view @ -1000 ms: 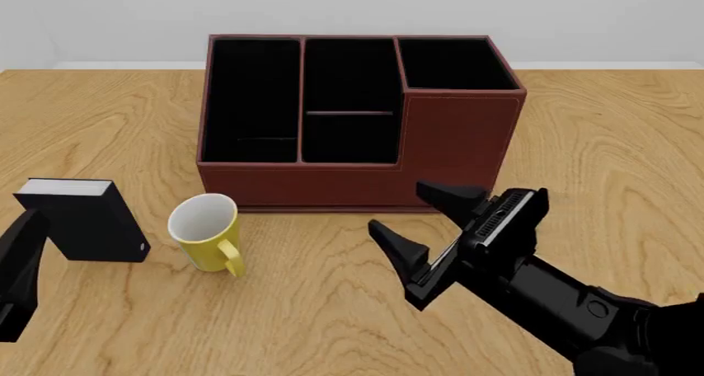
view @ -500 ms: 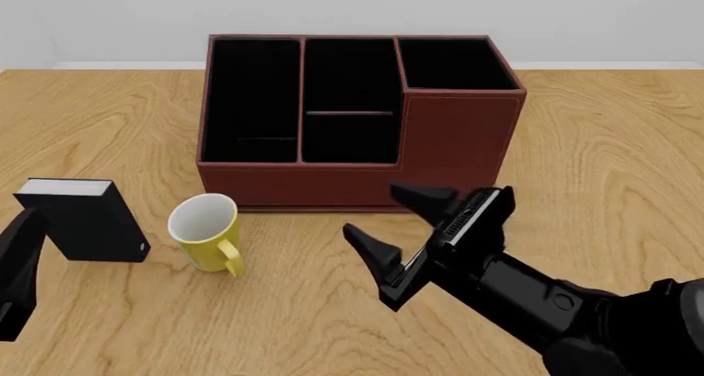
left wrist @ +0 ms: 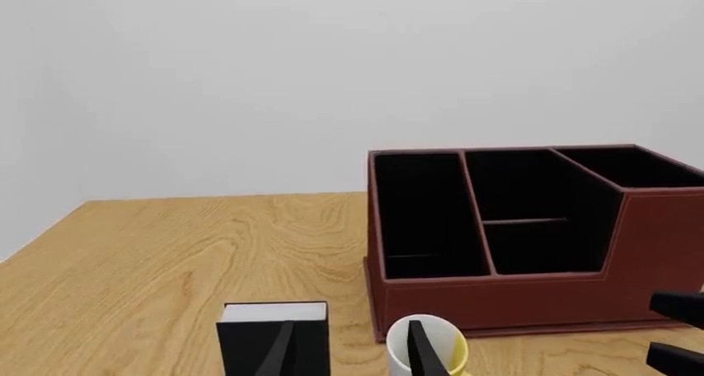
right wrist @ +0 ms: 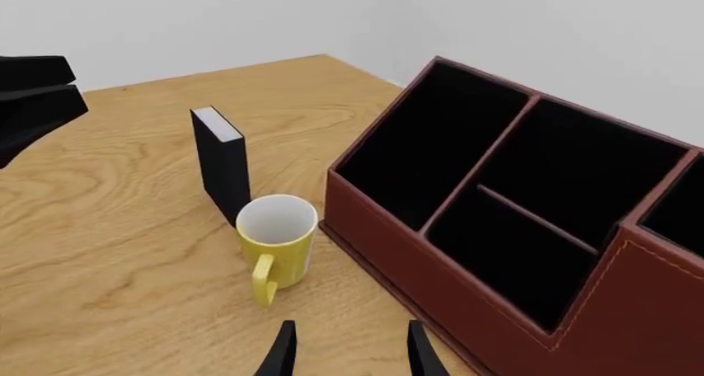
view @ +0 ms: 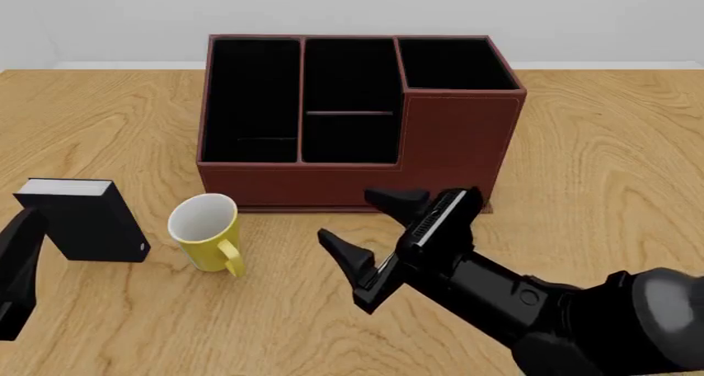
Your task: Pick up the yellow and white mug and place it to the right of the caddy.
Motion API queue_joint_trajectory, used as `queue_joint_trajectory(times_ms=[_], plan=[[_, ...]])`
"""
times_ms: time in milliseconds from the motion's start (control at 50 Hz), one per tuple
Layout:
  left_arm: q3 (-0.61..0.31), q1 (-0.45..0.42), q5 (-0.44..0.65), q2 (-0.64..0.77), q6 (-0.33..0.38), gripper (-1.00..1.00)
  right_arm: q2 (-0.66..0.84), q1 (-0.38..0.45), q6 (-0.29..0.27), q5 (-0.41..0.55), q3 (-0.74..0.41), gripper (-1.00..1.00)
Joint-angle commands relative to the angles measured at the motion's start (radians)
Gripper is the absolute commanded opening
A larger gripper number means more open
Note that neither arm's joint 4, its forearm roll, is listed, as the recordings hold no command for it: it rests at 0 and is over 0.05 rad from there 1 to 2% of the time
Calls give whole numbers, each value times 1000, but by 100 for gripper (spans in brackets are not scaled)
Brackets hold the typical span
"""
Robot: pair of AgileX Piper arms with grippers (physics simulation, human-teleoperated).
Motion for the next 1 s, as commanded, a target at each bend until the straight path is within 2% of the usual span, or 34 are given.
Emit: queue_joint_trajectory(times_ms=[20, 1000], plan=[[-4, 3, 3, 0, -1, 100, 33, 17, -1, 5, -31, 100], [-17, 9, 12, 0, 6, 100, 162, 82, 5, 28, -162, 100]])
